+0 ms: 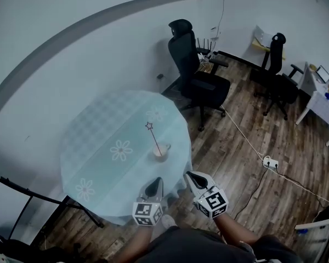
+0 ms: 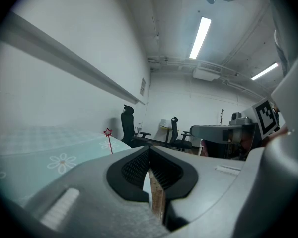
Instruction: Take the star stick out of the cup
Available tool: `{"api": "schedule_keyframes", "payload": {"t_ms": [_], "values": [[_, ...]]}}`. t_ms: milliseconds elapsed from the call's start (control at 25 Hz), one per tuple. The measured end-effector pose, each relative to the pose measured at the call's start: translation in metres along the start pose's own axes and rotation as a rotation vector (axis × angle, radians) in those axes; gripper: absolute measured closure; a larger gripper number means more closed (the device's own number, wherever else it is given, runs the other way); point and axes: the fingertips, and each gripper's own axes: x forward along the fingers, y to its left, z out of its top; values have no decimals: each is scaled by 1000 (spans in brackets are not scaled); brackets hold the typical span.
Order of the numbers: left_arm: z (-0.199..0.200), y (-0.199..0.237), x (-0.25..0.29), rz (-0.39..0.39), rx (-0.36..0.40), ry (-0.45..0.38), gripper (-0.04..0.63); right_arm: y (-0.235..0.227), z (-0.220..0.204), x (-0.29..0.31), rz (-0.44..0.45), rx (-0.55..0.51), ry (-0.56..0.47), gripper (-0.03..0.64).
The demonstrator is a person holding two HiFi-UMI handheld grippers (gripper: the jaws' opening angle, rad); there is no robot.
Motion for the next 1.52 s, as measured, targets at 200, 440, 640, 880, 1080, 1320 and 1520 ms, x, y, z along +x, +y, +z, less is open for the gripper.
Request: {"api": "schedule_keyframes", "payload": {"t_ms": [200, 440, 640, 880, 1080, 1320, 1520], "values": [[9, 26, 21, -41, -10, -12, 591, -7, 1, 33, -29, -6, 23, 614], [10, 58, 31, -55, -11, -13, 591, -5, -2, 62, -53, 10, 49, 614], [17, 75, 35, -42, -18, -26, 591, -4, -1, 79, -38, 1, 57, 614], [13, 98, 50, 10, -31, -14, 591, -19, -6, 112, 5, 6, 64, 614], [19, 112, 60, 84, 10, -9, 591, -29, 5, 137, 47, 14, 57, 614], [25, 134, 78, 154, -6, -18, 591, -40, -2, 180, 120, 4, 105, 614], [22, 152, 88, 225, -26, 3, 591, -49, -19, 209, 176, 3, 159, 614]]}}
